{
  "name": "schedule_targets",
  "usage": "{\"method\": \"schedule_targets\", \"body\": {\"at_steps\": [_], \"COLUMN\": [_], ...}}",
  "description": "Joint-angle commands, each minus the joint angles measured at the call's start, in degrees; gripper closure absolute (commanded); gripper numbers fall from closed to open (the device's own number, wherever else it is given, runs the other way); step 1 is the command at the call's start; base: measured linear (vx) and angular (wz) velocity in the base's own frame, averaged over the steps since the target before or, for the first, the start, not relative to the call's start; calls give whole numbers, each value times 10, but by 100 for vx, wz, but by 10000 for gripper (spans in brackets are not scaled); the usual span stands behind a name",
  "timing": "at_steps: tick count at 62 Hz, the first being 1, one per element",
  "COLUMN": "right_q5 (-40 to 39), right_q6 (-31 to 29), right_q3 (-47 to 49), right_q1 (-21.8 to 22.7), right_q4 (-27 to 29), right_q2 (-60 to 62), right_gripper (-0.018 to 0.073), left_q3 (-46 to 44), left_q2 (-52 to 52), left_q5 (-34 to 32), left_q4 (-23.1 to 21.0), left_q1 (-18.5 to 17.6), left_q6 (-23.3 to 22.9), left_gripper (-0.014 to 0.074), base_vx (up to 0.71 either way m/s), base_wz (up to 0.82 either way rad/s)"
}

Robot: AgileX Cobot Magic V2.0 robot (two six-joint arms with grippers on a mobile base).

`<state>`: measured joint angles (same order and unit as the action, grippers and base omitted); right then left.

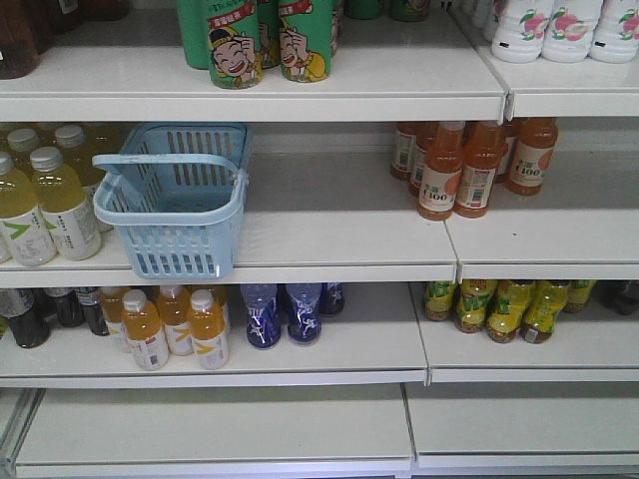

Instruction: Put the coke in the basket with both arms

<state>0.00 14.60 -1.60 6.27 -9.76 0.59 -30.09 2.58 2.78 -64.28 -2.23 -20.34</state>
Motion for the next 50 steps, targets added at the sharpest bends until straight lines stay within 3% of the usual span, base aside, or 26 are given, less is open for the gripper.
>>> {"method": "schedule_targets", "body": {"at_steps": [1, 7, 11, 15, 21, 27, 33, 36, 40, 43, 50], "right_q5": [-41, -41, -41, -41, -41, -41, -41, -41, -41, -41, -41], "right_q6": [-1, -1, -1, -1, -1, -1, -1, -1, -1, -1, -1], "right_q3": [-4, -4, -4, -4, -4, -4, -4, -4, -4, -4, -4], "right_q1": [4, 4, 4, 4, 4, 4, 4, 4, 4, 4, 4], "right_q4": [-4, -4, -4, -4, -4, -4, -4, -4, -4, -4, -4], "right_q2": [7, 7, 7, 7, 7, 7, 7, 7, 7, 7, 7], "right_gripper": [567, 567, 567, 567, 567, 567, 567, 567, 567, 567, 567], "left_q3": [-40, -62, -76, -92, -116, -140, -151, -151, -151, -151, -150], "left_q2": [60, 118, 155, 189, 238, 288, 333, 351, 373, 388, 419], "left_q5": [1, 33, 56, 70, 80, 85, 134, 167, 210, 234, 229], "left_q4": [-25, -30, -59, -82, -132, -201, -307, -354, -383, -382, -380], "left_q1": [0, 0, 0, 0, 0, 0, 0, 0, 0, 0, 0], "left_q6": [25, 53, 62, 104, 191, 315, 429, 509, 608, 633, 643], "left_gripper": [603, 603, 603, 603, 603, 603, 603, 603, 603, 603, 603], "base_vx": [0, 0, 0, 0, 0, 0, 0, 0, 0, 0, 0], "base_wz": [0, 0, 0, 0, 0, 0, 0, 0, 0, 0, 0]}}
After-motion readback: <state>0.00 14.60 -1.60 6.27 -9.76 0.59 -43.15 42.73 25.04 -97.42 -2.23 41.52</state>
